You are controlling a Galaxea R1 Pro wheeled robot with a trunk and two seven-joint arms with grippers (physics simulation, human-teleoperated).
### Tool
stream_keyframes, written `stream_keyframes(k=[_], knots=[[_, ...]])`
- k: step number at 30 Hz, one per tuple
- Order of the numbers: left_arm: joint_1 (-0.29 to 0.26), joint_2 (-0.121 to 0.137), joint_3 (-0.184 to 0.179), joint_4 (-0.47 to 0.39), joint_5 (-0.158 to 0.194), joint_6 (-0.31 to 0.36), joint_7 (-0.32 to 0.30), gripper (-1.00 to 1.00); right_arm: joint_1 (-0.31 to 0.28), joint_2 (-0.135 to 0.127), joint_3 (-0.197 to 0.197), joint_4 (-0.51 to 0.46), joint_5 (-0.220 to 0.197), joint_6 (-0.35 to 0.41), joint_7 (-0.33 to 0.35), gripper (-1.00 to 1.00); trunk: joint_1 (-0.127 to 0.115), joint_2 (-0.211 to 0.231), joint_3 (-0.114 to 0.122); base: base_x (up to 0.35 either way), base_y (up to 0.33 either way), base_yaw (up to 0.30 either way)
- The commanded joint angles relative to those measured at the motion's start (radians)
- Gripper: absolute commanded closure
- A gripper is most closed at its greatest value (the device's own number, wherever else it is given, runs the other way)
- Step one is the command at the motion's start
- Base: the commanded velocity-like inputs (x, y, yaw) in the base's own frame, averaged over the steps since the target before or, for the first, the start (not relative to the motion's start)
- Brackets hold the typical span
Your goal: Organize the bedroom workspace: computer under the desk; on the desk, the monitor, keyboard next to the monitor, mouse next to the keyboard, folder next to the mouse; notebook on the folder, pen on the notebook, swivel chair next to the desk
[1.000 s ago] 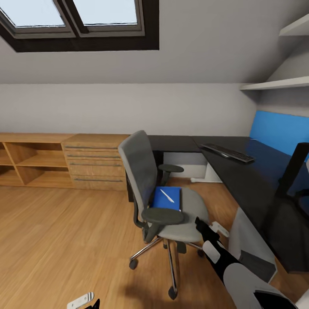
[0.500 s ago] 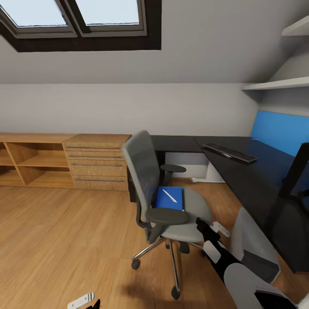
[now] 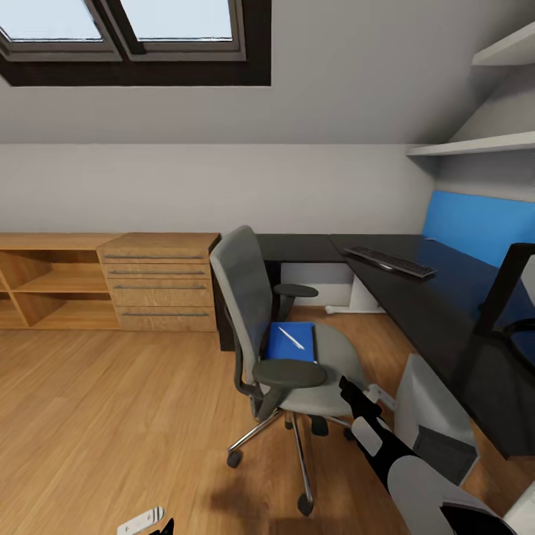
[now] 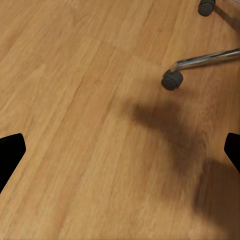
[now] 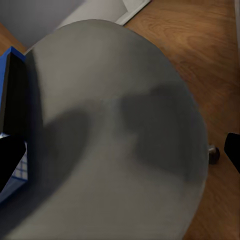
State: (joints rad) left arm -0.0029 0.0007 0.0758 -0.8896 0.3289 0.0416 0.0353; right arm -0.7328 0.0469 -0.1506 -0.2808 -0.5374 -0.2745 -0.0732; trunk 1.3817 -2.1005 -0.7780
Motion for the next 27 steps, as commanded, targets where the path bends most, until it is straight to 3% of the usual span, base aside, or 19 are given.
stream_keyframes(k=[1, 14, 19, 27], knots=[[0.000, 0.000, 0.000, -0.002, 0.010, 0.004, 0.003, -1.00, -0.001, 0.000, 0.000, 0.000, -0.007, -0.003, -0.001, -1.00, 0.000, 0.000, -0.001, 0.000, 0.005, -0.022], [0.000, -0.001, -0.001, -0.001, 0.010, 0.005, 0.003, -1.00, 0.000, -0.002, -0.002, -0.001, -0.007, -0.003, 0.001, -1.00, 0.000, 0.000, -0.001, 0.000, 0.001, -0.004], [0.000, -0.001, -0.001, 0.000, 0.010, 0.004, 0.003, -1.00, 0.000, -0.020, -0.003, 0.001, -0.009, -0.003, 0.003, -1.00, 0.000, 0.000, -0.001, 0.030, 0.000, 0.000], [0.000, -0.001, -0.001, 0.000, 0.010, 0.003, 0.003, -1.00, 0.000, -0.038, -0.008, 0.004, -0.061, 0.004, 0.001, -1.00, 0.000, 0.000, -0.001, 0.229, 0.000, 0.000]])
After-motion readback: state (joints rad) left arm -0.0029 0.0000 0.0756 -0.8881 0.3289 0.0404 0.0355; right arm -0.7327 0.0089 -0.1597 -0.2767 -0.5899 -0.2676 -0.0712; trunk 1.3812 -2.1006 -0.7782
